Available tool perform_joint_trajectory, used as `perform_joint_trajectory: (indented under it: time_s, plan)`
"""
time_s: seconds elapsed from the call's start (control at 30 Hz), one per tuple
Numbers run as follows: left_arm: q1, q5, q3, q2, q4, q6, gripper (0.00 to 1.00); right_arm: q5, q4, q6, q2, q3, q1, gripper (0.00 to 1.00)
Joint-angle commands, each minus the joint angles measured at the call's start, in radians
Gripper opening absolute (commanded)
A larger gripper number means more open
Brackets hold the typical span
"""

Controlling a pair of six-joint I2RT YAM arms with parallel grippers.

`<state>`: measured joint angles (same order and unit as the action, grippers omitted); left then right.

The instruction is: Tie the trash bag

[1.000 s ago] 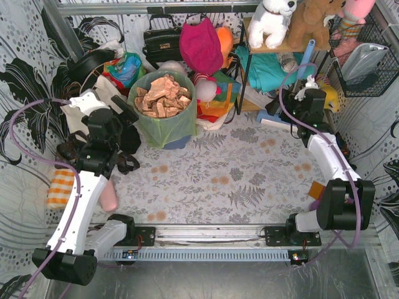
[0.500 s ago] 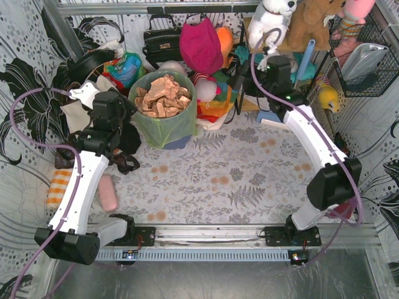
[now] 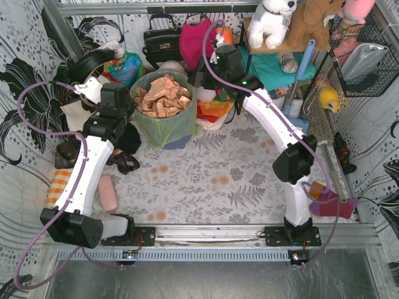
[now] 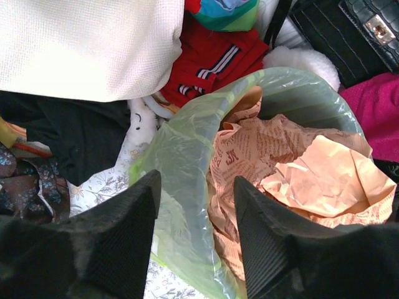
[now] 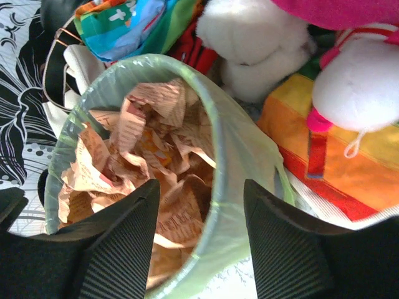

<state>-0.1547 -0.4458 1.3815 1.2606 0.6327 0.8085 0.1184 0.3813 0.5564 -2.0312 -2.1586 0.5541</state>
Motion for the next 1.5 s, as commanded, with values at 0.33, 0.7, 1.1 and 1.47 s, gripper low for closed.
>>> perform_joint_trajectory:
  time_s: [0.33, 0.7, 1.1, 1.47]
  plan:
    - [0.029, -0.026, 0.035, 0.067, -0.023, 0.017, 0.41, -0.069, 0.145, -0.054, -0.183, -0.274, 0.043, 0.38]
    - [0.041, 0.003, 0.012, 0.104, -0.032, 0.014, 0.35, -0.074, 0.139, -0.063, -0.212, -0.279, 0.045, 0.31]
    - [0.058, 0.011, -0.009, 0.116, -0.036, 0.019, 0.36, -0.069, 0.14, -0.065, -0.237, -0.285, 0.046, 0.27]
    - [0.063, 0.072, -0.03, 0.129, -0.08, 0.02, 0.32, -0.066, 0.137, -0.064, -0.245, -0.289, 0.046, 0.25]
